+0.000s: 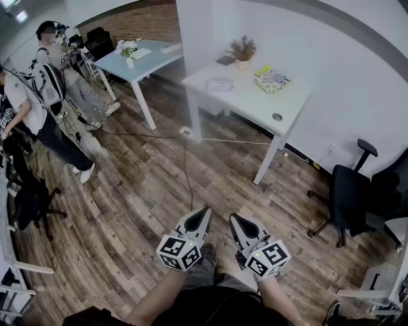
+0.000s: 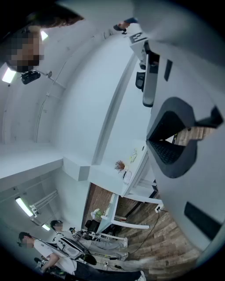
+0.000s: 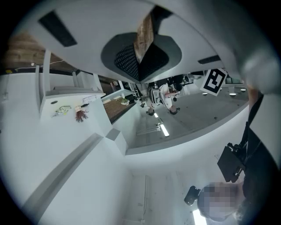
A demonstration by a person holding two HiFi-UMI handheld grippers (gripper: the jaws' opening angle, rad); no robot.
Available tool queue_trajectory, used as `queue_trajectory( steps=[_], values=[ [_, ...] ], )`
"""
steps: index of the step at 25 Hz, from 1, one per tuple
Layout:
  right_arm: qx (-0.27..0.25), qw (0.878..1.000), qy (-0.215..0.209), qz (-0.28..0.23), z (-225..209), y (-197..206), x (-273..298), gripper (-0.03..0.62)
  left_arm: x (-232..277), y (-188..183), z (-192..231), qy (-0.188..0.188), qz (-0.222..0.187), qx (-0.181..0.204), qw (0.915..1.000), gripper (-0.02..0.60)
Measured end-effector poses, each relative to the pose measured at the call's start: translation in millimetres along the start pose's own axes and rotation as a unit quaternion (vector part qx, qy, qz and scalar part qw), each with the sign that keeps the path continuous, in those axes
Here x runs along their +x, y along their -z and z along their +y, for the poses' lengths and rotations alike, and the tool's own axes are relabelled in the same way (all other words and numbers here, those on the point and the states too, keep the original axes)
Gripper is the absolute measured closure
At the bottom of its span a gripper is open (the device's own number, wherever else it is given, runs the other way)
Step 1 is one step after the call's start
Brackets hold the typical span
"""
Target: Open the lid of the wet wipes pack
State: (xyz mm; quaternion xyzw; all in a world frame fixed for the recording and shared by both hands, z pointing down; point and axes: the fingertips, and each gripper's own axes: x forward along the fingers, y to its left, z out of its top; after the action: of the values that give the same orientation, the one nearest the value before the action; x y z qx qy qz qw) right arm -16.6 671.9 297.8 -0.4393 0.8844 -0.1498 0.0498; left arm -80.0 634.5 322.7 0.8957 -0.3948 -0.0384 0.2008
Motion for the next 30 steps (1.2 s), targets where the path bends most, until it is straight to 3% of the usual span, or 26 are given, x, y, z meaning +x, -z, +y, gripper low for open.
queue_trajectory(
  steps=[10,20,30],
  values=[
    [-0.036,0.999,0.02,0.009,-49.5,-8.4,35.0,0.574,48.6,-12.4,33.5,0.004,-0.013,0.004,0.9999,0.569],
    [-0.044,0.998,0.028,0.024,-108.0,-27.7,116.8,0.574,121.2,-41.9,96.3,0.001,-0.012,-0.008,0.9999,0.569],
    [-0.047,0.998,0.036,0.025,-139.0,-44.3,178.1,0.574,173.9,-68.3,135.7,0.019,-0.007,-0.009,0.9997,0.569]
  ],
)
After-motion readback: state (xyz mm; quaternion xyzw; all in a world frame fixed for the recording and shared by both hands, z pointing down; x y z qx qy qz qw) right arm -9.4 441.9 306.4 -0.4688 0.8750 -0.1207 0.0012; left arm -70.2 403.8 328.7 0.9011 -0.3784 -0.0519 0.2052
